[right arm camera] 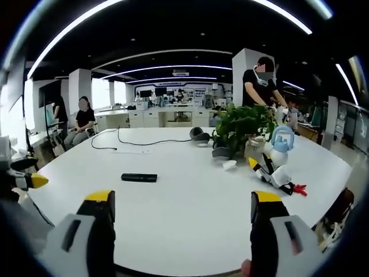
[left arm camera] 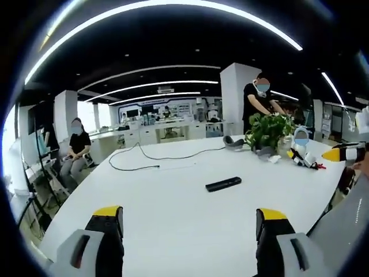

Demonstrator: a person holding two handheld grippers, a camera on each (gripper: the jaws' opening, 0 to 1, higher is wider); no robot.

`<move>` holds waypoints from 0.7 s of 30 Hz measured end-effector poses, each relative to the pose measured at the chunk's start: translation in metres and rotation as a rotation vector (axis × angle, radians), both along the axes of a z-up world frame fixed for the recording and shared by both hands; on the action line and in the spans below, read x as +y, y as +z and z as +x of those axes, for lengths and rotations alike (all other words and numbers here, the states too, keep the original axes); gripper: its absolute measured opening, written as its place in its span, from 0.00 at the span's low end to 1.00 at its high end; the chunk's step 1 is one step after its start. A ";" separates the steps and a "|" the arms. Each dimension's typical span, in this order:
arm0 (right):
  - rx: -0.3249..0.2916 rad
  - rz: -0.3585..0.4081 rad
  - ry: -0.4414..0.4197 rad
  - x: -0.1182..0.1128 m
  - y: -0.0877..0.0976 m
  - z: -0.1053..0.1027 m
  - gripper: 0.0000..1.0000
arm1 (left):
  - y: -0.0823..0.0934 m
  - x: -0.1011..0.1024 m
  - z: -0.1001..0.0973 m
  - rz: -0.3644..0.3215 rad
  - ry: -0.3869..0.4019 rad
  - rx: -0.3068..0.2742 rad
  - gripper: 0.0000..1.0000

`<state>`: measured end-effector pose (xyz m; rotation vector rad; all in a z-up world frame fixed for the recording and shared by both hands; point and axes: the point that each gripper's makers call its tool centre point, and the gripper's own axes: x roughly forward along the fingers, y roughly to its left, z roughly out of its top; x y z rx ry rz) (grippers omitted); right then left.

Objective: Press the specified remote control buttons in sequence, fully releasing each button before pressing the next.

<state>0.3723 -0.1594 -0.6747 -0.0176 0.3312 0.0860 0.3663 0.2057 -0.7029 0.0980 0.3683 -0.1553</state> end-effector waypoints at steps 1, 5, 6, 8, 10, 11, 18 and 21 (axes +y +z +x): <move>-0.001 -0.004 0.002 0.000 0.000 0.000 1.00 | 0.002 0.000 0.000 -0.009 0.001 -0.011 1.00; 0.004 -0.019 0.010 0.002 -0.001 0.000 1.00 | 0.004 -0.002 -0.001 -0.015 -0.010 -0.022 1.00; 0.003 -0.018 0.012 0.002 -0.001 0.000 1.00 | 0.002 -0.003 -0.001 -0.003 -0.014 -0.012 1.00; 0.001 -0.018 0.011 0.002 0.000 -0.001 1.00 | 0.002 -0.003 -0.002 -0.004 -0.016 -0.004 1.00; 0.007 -0.019 0.012 0.002 -0.001 -0.001 0.99 | 0.002 -0.003 -0.002 -0.017 -0.013 -0.006 1.00; 0.013 -0.020 0.013 0.002 -0.002 -0.001 0.99 | 0.004 -0.001 -0.003 -0.026 -0.008 -0.015 1.00; 0.010 -0.021 0.017 0.003 -0.001 -0.001 0.98 | 0.009 -0.001 -0.003 -0.034 0.004 -0.030 1.00; 0.016 -0.027 0.022 0.004 -0.003 -0.001 0.98 | 0.012 -0.002 -0.004 -0.039 0.003 -0.037 1.00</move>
